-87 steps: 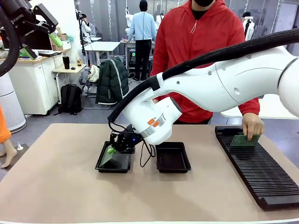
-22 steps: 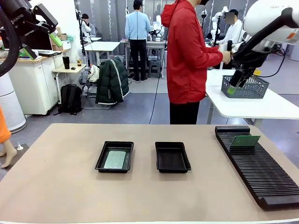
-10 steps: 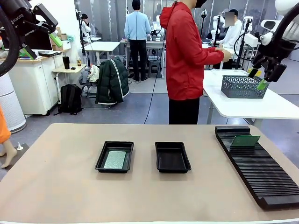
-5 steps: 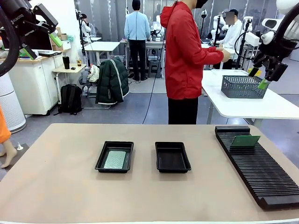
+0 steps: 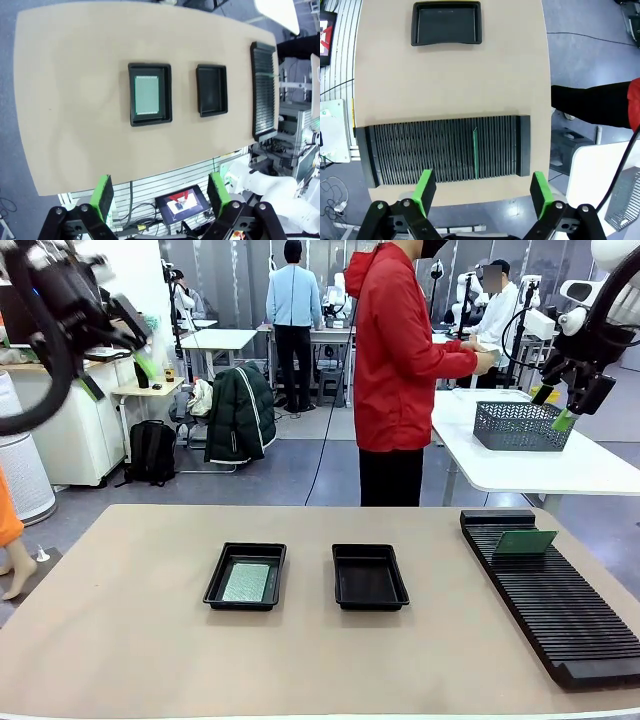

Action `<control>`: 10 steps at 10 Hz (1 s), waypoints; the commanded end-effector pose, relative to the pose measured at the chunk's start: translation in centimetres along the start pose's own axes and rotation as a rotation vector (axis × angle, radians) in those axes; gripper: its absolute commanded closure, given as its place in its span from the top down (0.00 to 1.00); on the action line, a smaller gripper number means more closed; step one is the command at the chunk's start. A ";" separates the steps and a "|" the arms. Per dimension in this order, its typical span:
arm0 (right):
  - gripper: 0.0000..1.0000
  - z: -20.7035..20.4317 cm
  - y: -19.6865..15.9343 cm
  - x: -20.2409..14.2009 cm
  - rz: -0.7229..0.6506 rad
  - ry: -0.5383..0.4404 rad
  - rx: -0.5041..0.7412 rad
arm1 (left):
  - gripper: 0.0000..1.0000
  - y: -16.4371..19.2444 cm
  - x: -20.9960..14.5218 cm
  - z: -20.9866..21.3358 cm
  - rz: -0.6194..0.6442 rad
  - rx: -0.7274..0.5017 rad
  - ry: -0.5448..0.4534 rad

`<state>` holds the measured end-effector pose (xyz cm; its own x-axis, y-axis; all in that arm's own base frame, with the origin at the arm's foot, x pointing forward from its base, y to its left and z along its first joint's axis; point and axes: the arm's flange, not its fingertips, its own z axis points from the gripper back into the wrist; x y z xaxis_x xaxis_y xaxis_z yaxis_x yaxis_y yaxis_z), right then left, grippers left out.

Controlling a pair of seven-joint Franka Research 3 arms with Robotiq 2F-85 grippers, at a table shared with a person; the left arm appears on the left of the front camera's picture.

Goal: Inspect and transfer BCBs to ESD trays.
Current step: Pick up the ESD tray and place it on the left side of the table.

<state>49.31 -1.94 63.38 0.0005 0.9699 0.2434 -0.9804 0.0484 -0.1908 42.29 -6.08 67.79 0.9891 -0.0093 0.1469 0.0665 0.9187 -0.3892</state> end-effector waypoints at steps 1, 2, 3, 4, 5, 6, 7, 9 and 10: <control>1.00 0.0 0.0 -0.1 -0.002 0.000 0.001 | 1.00 0.3 0.2 -4.8 -0.036 0.010 0.087; 1.00 0.0 0.0 -0.1 -0.002 0.000 0.001 | 1.00 0.5 0.1 -7.1 -0.041 0.022 0.107; 1.00 0.0 0.0 -0.1 -0.002 0.000 0.001 | 1.00 0.7 0.1 -9.3 -0.054 0.042 0.115; 1.00 0.0 0.0 -0.1 -0.002 0.000 0.001 | 1.00 0.7 0.1 -12.1 -0.069 0.066 0.125; 1.00 0.0 0.0 -0.1 -0.002 0.000 0.001 | 1.00 0.9 0.1 -14.5 -0.059 0.100 0.111; 1.00 0.0 0.0 -0.1 -0.002 0.000 0.001 | 1.00 1.0 0.1 -16.7 -0.053 0.106 0.090; 1.00 0.0 0.0 -0.1 -0.002 0.000 0.001 | 1.00 1.0 0.1 -19.0 -0.055 0.132 0.072; 1.00 0.0 0.0 -0.1 -0.002 0.000 0.001 | 1.00 1.6 0.8 -23.6 -0.049 0.232 0.022; 1.00 0.0 0.0 -0.1 -0.002 0.000 0.001 | 1.00 2.1 1.3 -25.6 -0.039 0.274 0.002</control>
<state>49.32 -1.94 63.37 0.0005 0.9699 0.2433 -0.9805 0.0483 -0.1906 46.32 -13.79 45.32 0.9871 -0.0825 0.1374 0.1068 0.9778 -0.1804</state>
